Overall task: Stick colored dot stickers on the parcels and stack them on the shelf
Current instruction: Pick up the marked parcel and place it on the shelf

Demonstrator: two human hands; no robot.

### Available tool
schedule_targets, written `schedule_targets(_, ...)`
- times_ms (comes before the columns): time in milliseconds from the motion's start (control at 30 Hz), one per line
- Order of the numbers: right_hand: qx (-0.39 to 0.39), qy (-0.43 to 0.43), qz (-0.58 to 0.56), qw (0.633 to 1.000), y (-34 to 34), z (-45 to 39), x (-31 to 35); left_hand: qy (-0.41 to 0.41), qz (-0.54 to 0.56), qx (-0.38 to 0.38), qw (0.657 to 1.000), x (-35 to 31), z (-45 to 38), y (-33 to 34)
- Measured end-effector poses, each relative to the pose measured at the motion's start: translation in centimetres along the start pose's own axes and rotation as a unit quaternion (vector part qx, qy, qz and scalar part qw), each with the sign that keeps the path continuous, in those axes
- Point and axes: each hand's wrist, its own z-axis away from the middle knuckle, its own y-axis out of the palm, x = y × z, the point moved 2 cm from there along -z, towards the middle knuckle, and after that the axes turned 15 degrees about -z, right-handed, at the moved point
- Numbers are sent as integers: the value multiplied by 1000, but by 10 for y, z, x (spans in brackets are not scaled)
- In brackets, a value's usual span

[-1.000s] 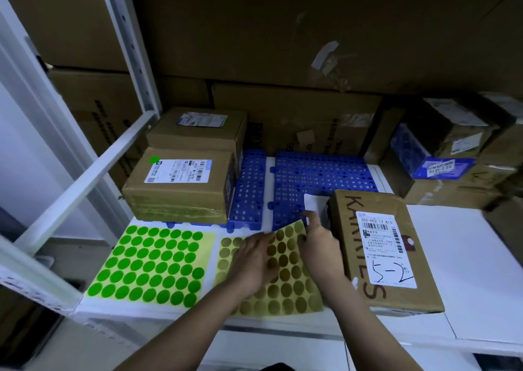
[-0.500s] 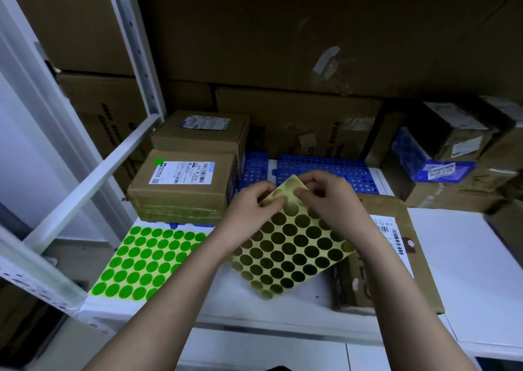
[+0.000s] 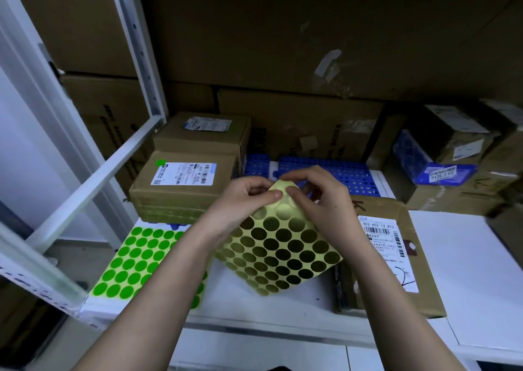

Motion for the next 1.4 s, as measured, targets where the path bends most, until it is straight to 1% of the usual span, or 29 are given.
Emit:
schedule_targets(100,-13,13,-20,1000,0,0,0,2,-8,5,1000,-1,1,1)
schedule_targets(267,-24,44,-56,997,-1,2,0,-7,10,7,1000,-1,1,1)
schedule_targets(467,-27,47,-68,996,-1,3,0,15,-4,-9,1000,-4,4,3)
schedule_targets(833,-67,-28,-3,997,2,9,-7,5,-13,-35,999,-14,9,4)
schedule_targets(1000,-88,-89,36,991,3,13,-8,-36,28,-32,998,-16,13,6)
schedule_targets(1133,-92,-124,53,987,3,13,-8,-48,37,-28,998,-15,13,6)
schedule_targets(1400,-83,-115,49,989,0,12,-7,-47,21,-25,998,-16,13,8)
